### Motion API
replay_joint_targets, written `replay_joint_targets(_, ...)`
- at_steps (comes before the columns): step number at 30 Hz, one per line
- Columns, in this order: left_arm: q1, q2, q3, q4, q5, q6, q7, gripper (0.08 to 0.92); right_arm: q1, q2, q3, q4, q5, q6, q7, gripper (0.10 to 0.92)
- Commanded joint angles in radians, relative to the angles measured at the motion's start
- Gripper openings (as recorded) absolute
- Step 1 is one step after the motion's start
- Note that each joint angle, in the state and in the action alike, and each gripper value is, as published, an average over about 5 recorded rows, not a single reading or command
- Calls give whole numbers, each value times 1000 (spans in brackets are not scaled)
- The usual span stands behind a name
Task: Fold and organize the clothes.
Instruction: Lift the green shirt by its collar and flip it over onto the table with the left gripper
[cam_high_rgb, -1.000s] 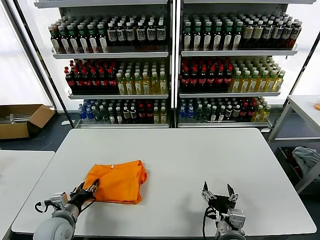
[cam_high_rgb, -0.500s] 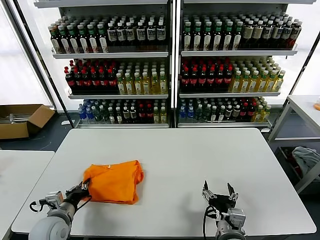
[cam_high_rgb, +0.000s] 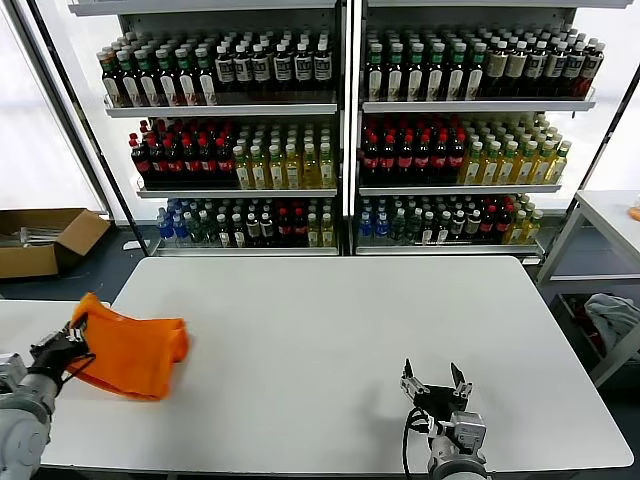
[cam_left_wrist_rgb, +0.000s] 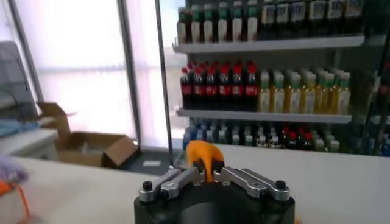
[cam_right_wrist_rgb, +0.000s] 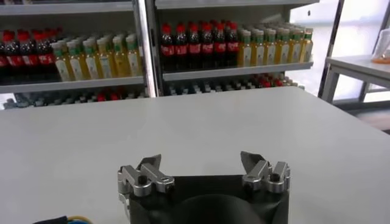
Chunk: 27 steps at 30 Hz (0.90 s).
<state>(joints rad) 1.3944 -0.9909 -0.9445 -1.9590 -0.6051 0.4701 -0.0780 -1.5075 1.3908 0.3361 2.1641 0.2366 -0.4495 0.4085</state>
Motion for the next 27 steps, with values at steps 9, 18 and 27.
replay_joint_targets(9,5,-207,536,-164,366,-118,185,114,-40,5,10,-24,-18,16,-1,823)
replay_joint_targets(18,-142,-410,871,-64,346,-102,171,114,-74,33,9,-26,-61,16,-11,823)
replay_joint_targets(27,-167,-378,843,-53,301,-90,137,114,-77,49,0,-26,-81,14,-15,823)
